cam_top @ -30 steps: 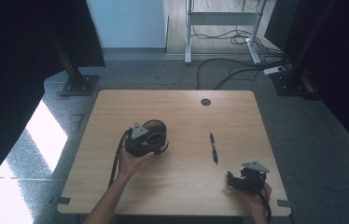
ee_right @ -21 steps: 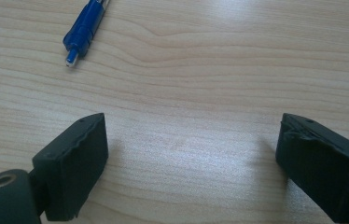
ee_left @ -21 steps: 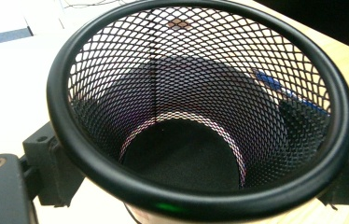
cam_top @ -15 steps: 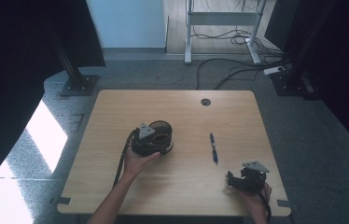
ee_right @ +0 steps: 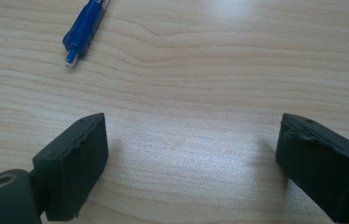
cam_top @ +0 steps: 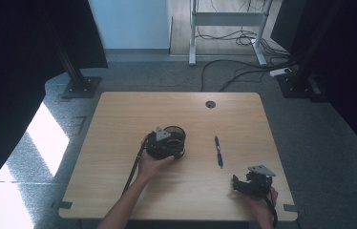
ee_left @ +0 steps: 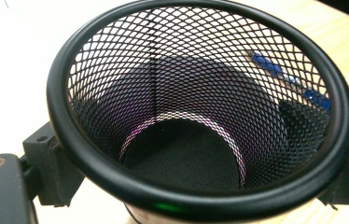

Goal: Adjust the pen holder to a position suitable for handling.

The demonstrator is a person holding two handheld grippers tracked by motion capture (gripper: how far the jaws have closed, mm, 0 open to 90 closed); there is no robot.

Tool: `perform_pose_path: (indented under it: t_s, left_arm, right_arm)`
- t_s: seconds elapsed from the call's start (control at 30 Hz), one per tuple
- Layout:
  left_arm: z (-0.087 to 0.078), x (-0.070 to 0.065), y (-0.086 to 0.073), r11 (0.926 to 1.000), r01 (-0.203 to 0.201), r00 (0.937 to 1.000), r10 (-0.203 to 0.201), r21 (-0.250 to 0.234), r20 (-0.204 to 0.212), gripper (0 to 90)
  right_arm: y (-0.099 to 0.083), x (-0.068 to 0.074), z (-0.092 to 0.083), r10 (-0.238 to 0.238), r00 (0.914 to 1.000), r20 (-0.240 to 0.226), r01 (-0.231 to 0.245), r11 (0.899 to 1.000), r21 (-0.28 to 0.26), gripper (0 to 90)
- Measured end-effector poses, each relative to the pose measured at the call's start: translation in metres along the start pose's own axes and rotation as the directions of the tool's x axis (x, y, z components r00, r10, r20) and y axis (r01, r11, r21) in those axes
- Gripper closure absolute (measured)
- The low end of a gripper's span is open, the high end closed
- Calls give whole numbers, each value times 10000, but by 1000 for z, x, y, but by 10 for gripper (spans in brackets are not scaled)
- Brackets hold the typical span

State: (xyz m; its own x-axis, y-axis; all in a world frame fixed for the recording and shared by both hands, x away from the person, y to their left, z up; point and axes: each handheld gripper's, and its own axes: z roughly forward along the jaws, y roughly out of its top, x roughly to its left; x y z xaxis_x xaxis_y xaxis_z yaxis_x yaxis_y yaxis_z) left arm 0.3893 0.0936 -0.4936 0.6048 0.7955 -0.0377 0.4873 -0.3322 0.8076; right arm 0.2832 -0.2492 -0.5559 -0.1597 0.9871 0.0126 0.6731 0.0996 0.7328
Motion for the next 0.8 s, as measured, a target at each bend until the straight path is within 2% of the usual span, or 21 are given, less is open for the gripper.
perform_pose_path:
  t_s: [0.47, 0.8]
  left_arm:
    - [17, -6, -7, 9996, -31, 10000, 33, 276, -56, 93]
    - [21, -10, -10, 9998, -17, 9999, 19, 187, -112, 92]
  right_arm:
    - [0, 0, 0, 13, 10000, 13, -13, 10000, -4, 87]
    - [0, 0, 0, 20, 10000, 34, -20, 10000, -12, 89]
